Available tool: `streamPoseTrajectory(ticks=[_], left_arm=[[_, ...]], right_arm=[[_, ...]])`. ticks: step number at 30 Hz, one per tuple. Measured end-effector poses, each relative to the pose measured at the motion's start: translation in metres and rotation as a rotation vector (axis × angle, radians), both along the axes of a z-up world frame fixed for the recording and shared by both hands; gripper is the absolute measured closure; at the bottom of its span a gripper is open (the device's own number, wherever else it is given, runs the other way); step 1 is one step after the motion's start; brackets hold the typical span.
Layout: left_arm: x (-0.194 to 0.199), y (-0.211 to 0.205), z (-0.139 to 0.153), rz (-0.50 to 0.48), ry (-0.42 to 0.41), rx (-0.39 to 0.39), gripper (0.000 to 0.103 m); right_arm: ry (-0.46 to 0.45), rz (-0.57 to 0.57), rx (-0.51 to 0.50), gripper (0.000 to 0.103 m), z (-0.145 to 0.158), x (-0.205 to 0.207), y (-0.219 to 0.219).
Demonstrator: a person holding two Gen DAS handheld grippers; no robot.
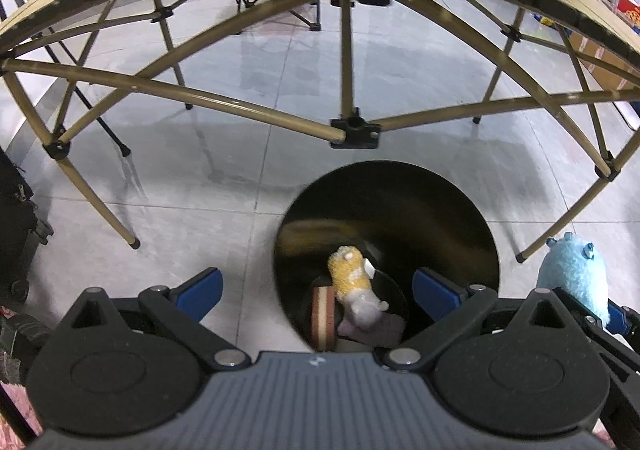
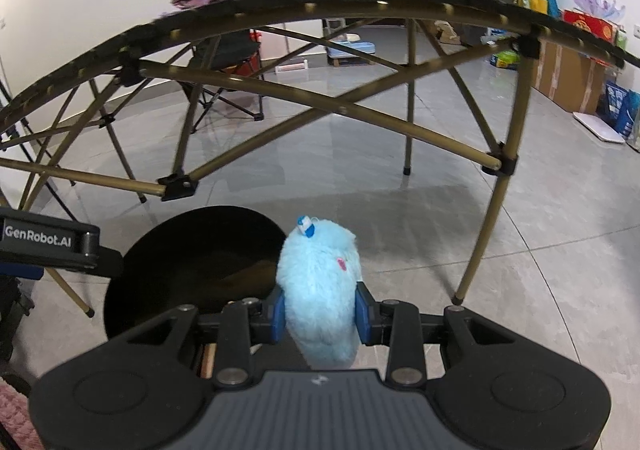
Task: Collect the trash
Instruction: 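Move the right tool over the bin and open it to drop the plush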
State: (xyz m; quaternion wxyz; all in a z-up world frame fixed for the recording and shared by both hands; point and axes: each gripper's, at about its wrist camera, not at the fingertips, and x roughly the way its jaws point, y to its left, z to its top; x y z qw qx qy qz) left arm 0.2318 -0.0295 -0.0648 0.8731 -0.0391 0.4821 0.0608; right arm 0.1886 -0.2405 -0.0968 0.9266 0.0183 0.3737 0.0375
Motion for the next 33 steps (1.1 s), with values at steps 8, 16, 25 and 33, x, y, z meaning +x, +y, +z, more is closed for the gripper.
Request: streamPoseTrajectory(ticks=[8,16,25,33], left_arm=[[-0.007,0.026,0.003,0.033,-0.017,-0.002,0.0],[-0.015,0.053,0.003,0.075,-0.025,-0.004,0.0],[-0.02,0.074,0.004,0.101,-0.028,-0.016,0.0],[-0.023,0.091,0.002,0.126,-0.021,-0.02,0.0]], right_arm=[[0.014,0.032,0.001,0.07,0.004,0.006,0.026],[0.037,0.062,-0.003,0.07,0.002,0.015,0.05],[0.054,0.098,-0.003,0.07,0.0,0.024,0.078],[0.087,0.119,0.001,0.07,-0.005,0.035,0.101]])
